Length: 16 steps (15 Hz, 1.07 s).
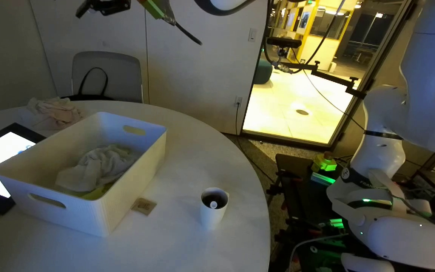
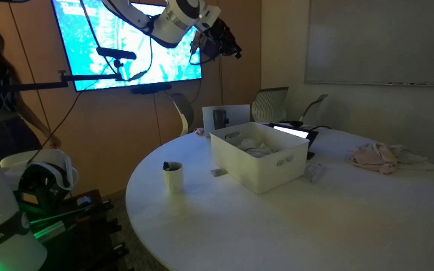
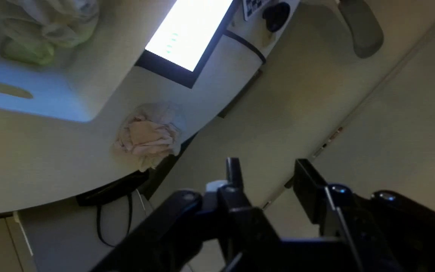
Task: Put the green towel in the basket, then put the two markers in the cup, then put the other green towel in the basket, then the black tape in the cup, then the white towel in the basket
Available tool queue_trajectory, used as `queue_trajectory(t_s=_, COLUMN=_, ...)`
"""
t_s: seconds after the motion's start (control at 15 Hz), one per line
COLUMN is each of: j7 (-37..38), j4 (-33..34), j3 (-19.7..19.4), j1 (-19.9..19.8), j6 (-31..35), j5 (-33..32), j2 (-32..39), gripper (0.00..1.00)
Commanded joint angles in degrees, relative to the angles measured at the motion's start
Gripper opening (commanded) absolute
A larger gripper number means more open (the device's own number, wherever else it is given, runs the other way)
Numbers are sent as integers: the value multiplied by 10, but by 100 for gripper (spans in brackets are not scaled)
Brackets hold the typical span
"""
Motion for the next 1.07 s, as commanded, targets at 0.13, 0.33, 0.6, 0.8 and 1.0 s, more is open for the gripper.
queue_trajectory(t_s=0.13, j7=-160, j4=-1, j3=22, j1=-10, j6=-143, j5=163, j2=-12, gripper=89)
queue_trajectory(t_s=0.33, j7=-226, j4=-9, j3=28, j1=-17, j6=-261, j5=242, j2=-32, gripper=100)
queue_trajectory(t_s=0.6, j7=-301, j4=-10, j3=29, j1=-27, j6=-391, j5=317, j2=-44, gripper=100)
queue_trajectory(t_s=0.8, j7=-348, j4=-14, j3=27, j1=-33, j6=-450, j5=342, j2=-38, gripper=100)
queue_trajectory(t_s=1.0, j7=-390, j4=-32, j3=26, j1=-35, j6=-478, j5=341, j2=-19, gripper=100)
